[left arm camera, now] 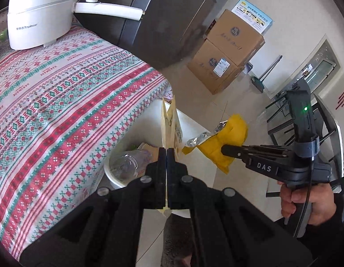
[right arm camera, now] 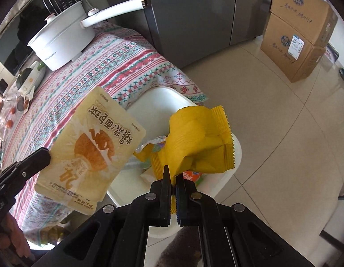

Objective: Collect trash
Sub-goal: 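Carry the cream pouch and yellow pouch over the white bin with both tools, then open both tools to drop the two pouches into the bin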

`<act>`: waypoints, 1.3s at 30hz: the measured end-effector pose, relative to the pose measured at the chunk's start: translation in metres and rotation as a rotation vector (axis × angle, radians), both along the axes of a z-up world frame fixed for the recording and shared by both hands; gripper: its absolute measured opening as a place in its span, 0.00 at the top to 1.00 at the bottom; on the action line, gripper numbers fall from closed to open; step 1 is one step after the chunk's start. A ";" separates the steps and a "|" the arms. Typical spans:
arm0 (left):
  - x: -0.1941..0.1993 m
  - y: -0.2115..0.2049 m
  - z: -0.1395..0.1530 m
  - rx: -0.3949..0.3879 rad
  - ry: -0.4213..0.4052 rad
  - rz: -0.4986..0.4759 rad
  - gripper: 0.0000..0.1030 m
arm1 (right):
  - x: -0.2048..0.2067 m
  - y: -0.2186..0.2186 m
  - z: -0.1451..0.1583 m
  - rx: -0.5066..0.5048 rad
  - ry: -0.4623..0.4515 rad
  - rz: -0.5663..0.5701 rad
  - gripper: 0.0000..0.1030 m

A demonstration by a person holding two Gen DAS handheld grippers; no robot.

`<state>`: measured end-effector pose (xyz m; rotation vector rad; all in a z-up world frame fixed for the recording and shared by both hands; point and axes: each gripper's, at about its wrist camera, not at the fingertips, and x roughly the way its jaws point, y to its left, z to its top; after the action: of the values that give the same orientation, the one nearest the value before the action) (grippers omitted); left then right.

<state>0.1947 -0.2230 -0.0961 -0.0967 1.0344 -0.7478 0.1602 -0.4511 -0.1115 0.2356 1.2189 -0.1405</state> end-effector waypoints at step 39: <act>-0.005 0.202 0.048 0.274 -0.131 0.422 0.01 | 0.044 0.093 0.027 0.055 -0.064 0.003 0.29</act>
<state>0.1892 -0.0207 -0.0477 -0.0267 0.9408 -0.2234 0.2044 -0.3577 -0.0842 0.2841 1.1609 -0.0961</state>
